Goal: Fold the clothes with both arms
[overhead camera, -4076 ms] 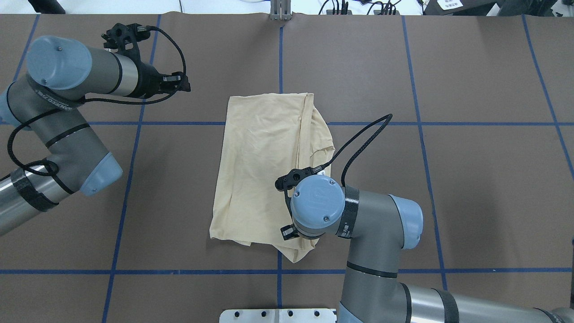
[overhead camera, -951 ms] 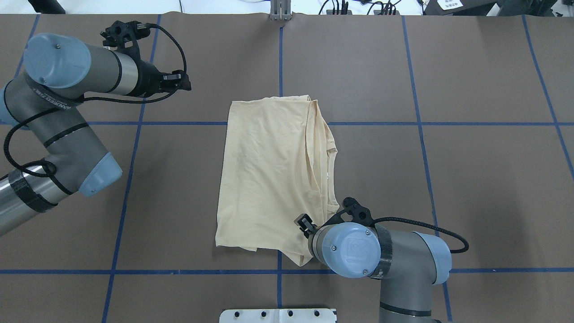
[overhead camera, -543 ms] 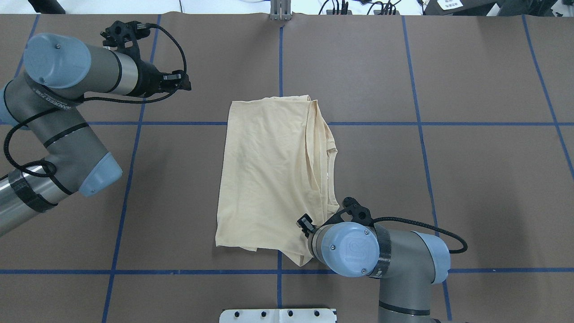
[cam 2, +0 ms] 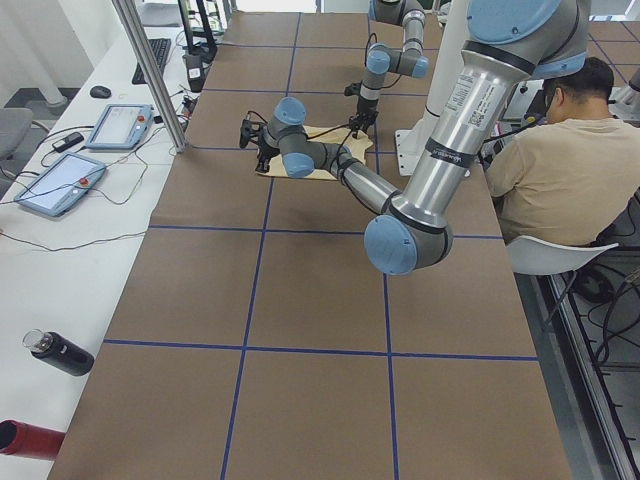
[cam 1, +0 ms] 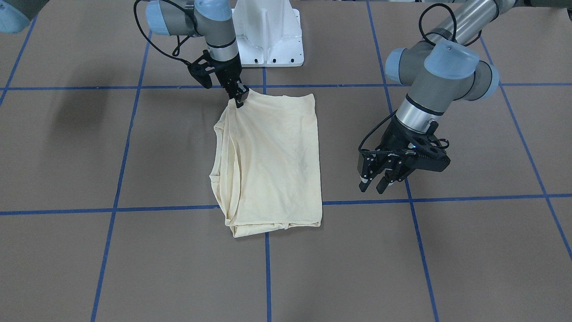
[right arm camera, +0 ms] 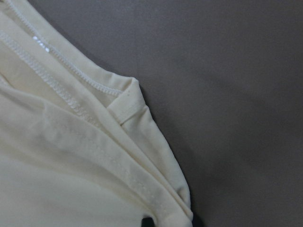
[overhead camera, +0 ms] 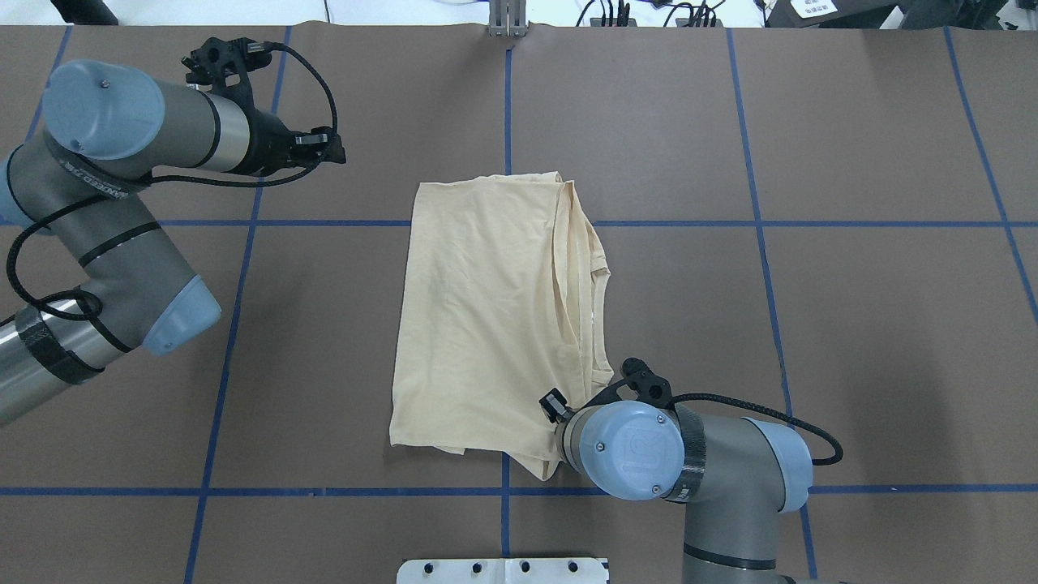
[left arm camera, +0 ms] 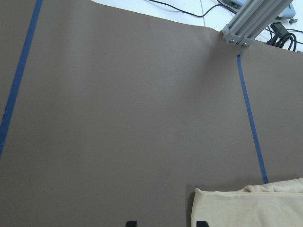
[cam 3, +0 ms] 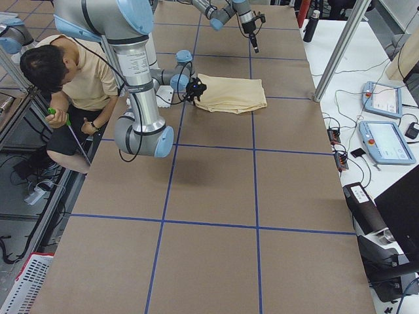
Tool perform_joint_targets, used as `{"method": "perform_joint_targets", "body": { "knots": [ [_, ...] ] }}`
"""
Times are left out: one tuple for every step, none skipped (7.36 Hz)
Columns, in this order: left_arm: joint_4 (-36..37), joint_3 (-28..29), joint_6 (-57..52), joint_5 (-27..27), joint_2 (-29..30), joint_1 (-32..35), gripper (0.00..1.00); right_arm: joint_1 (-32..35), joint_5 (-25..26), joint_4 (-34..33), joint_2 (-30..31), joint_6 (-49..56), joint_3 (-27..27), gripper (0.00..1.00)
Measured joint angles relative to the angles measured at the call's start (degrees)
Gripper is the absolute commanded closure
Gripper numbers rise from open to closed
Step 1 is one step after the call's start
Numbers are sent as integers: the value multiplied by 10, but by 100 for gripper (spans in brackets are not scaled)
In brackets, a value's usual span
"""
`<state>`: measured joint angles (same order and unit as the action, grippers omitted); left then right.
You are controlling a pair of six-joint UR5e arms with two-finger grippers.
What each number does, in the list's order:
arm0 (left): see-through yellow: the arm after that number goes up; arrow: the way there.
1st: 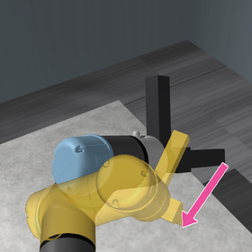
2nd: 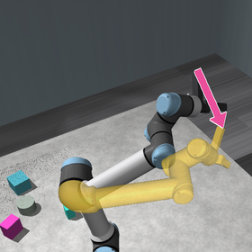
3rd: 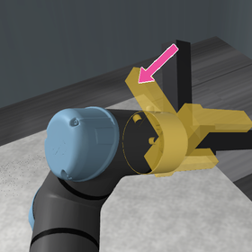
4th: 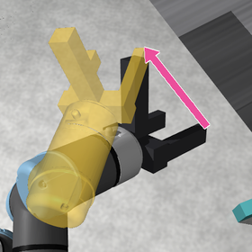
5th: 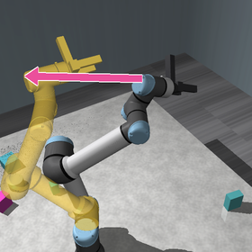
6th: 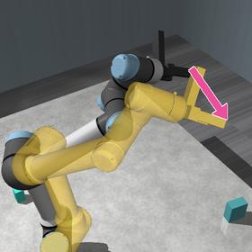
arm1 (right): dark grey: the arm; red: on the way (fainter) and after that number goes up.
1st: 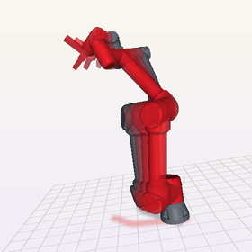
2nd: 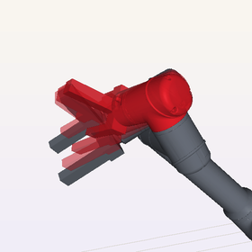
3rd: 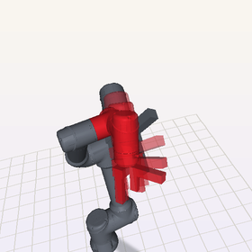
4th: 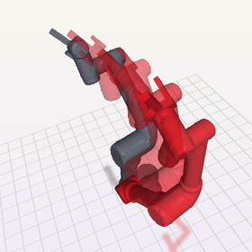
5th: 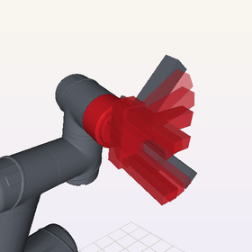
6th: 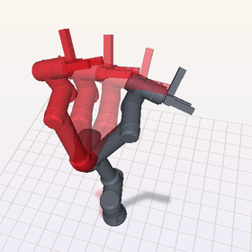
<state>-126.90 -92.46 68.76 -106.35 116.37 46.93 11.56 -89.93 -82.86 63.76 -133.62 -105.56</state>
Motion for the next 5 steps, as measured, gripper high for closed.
{"method": "perform_joint_targets", "body": {
  "knots": [
    [0,0,0,0,0,0,48,0,-1,0,0,-1,0,100],
    [0,-1,0,0,0,0,47,0,-2,1,0,0,-1,100],
    [1,-4,2,0,0,0,47,1,-4,1,0,0,-4,100],
    [2,-12,23,-1,-2,-1,47,4,-7,0,1,1,-10,100],
    [2,-23,71,-1,-5,-4,46,6,-12,0,5,2,-19,100]
  ]
}}
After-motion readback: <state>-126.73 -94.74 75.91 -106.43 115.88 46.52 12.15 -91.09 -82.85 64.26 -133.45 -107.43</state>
